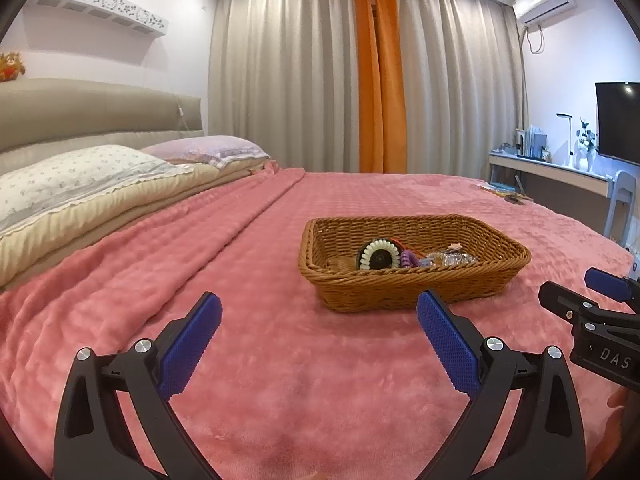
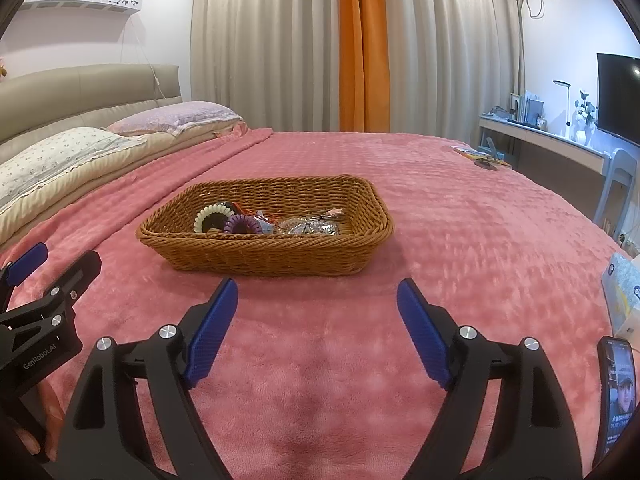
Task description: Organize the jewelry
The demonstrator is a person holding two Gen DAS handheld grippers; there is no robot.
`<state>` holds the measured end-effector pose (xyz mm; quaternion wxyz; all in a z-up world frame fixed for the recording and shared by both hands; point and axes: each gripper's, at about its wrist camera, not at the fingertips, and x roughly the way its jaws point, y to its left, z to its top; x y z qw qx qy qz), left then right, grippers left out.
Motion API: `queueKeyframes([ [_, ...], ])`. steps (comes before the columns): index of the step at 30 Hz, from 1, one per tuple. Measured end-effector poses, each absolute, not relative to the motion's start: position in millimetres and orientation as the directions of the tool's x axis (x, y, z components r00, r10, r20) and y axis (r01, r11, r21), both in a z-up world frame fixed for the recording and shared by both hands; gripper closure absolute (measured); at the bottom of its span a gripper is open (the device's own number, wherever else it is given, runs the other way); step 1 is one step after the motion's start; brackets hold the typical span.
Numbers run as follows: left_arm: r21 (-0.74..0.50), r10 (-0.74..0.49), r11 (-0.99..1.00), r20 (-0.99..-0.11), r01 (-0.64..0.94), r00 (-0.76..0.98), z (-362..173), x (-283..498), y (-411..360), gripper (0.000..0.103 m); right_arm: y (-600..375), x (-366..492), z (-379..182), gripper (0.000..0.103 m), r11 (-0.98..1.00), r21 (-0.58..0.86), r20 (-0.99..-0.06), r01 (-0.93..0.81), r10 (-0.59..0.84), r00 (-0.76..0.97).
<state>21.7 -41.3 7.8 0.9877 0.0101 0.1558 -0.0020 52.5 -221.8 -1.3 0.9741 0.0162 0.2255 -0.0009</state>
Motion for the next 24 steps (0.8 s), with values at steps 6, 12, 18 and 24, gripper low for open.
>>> queueKeyframes([
  [6, 0.021, -0.001, 1.0, -0.31, 0.008, 0.951, 7.7, 22.1, -41.2, 0.008, -221.8, 52.4, -1.2, 0.025, 0.999, 0.031, -0.44, 0.009, 0.005, 0.898],
  [12, 0.022, -0.003, 1.0, -0.312, 0.01, 0.95, 6.3, 22.4, -40.7, 0.008, -221.8, 52.4, -1.4, 0.025, 0.999, 0.031, -0.44, 0.009, 0.005, 0.898],
  [18, 0.023, -0.004, 1.0, -0.313, 0.012, 0.95, 5.8, 22.4, -40.8, 0.008, -221.7, 52.5, -1.0, 0.025, 0.999, 0.031, -0.44, 0.009, 0.005, 0.898],
  [24, 0.024, -0.004, 1.0, -0.315, 0.012, 0.949, 4.8, 22.4, -40.1, 0.008, -221.7, 52.4, -1.3, 0.025, 0.999, 0.031, -0.44, 0.009, 0.006, 0.898],
])
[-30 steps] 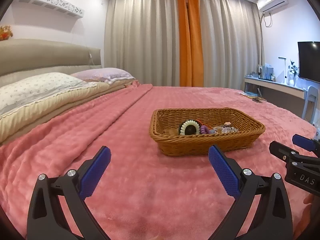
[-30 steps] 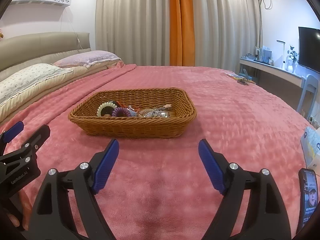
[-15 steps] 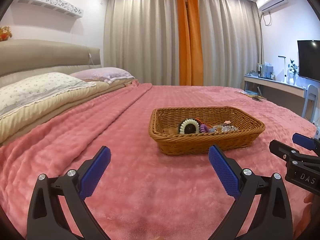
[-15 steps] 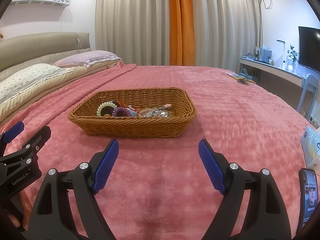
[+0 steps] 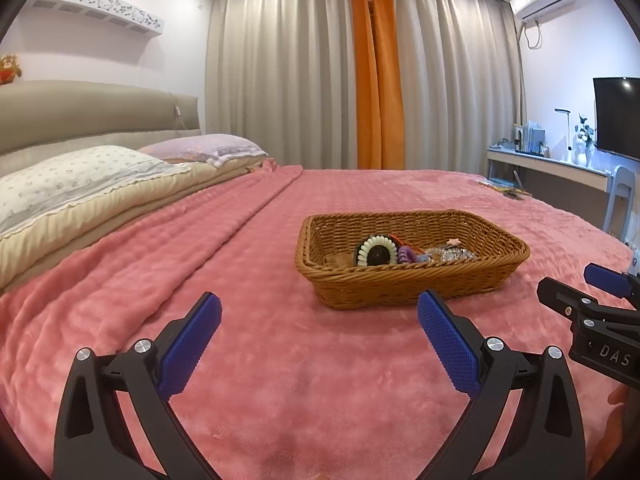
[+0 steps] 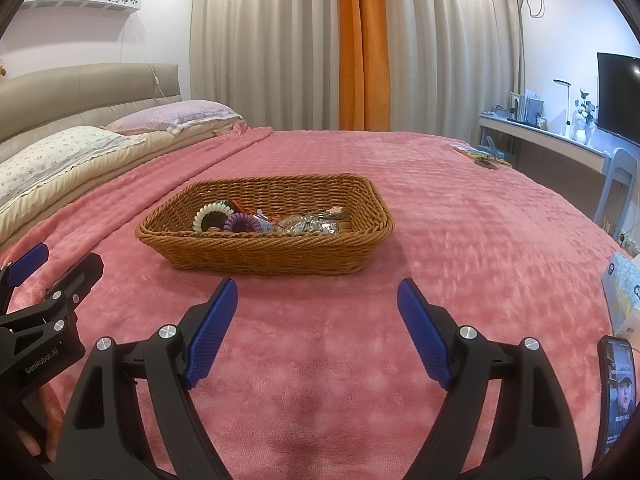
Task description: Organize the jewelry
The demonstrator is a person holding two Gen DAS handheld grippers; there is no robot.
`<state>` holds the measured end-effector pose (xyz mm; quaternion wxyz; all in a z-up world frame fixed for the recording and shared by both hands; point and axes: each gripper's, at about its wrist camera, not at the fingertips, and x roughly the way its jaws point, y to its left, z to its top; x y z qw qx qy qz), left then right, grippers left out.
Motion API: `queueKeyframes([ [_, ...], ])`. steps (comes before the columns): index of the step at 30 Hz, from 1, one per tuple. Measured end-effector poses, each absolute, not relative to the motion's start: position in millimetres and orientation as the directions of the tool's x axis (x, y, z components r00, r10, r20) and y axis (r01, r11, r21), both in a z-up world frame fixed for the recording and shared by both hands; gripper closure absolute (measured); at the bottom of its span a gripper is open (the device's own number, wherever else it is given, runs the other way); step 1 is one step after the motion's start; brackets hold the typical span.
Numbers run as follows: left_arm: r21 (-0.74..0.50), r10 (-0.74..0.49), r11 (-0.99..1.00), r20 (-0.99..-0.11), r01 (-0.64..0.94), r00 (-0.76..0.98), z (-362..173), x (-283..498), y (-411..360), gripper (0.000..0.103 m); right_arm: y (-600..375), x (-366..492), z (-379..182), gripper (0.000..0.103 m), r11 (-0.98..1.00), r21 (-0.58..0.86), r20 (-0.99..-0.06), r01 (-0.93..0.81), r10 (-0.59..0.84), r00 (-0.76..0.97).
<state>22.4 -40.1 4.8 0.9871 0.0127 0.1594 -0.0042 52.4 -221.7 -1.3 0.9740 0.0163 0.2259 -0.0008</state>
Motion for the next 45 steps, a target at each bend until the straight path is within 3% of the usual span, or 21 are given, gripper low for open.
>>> queueKeyframes([
  [45, 0.0, -0.031, 0.999, -0.327, 0.032, 0.945, 3.3, 26.1, -31.6, 0.007, -221.4, 52.5, -1.3, 0.025, 1.0, 0.03, -0.439, 0.007, 0.007, 0.898],
])
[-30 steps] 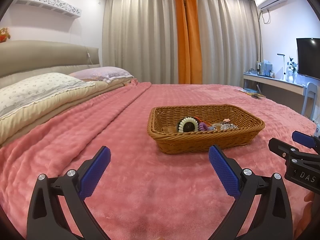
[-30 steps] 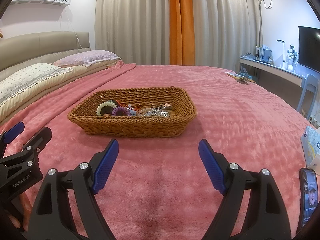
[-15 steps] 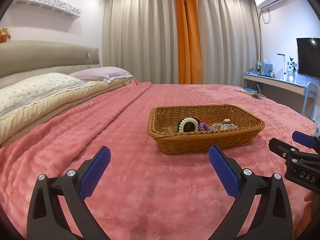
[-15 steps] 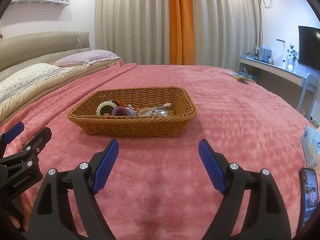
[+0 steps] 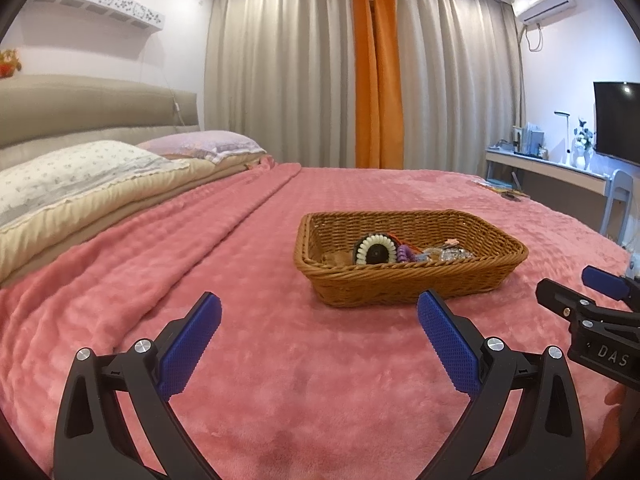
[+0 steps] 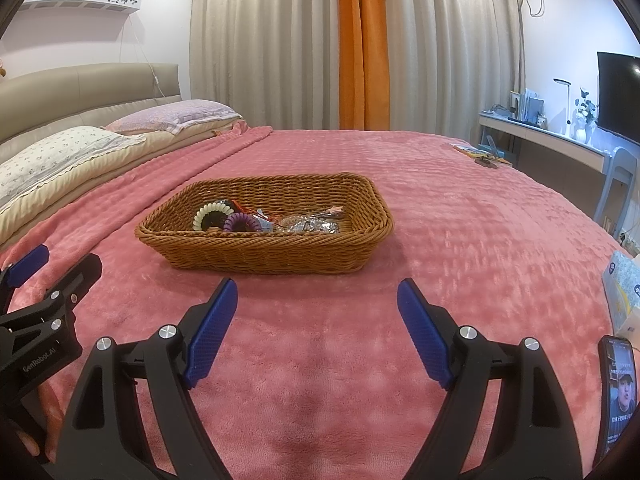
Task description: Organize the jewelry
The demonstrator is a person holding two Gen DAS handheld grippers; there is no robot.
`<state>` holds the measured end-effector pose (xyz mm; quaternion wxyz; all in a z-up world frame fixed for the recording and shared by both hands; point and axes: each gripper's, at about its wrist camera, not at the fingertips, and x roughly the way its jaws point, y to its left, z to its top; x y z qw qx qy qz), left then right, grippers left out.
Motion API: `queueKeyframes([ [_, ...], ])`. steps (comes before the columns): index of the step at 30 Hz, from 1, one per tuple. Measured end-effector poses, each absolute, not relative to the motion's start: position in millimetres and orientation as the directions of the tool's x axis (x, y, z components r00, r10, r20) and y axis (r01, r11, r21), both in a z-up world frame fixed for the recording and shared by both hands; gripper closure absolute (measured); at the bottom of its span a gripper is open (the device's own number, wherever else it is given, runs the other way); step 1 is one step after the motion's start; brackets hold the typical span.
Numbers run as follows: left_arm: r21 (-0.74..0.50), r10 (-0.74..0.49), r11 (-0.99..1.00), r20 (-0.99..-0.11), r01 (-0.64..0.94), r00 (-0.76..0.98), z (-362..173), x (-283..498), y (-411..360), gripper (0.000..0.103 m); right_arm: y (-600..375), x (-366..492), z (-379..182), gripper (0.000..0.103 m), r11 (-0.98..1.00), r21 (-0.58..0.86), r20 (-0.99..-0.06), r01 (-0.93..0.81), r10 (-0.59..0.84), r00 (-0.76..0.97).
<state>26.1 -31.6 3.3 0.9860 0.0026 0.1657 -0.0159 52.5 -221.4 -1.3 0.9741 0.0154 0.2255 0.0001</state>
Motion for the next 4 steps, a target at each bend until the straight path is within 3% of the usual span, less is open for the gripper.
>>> queueKeyframes([
  [4, -0.002, -0.029, 1.0, -0.329, 0.031, 0.944, 3.8, 27.9, -31.1, 0.007, -220.9, 52.3, -4.0, 0.025, 1.0, 0.028, -0.441, 0.008, 0.005, 0.897],
])
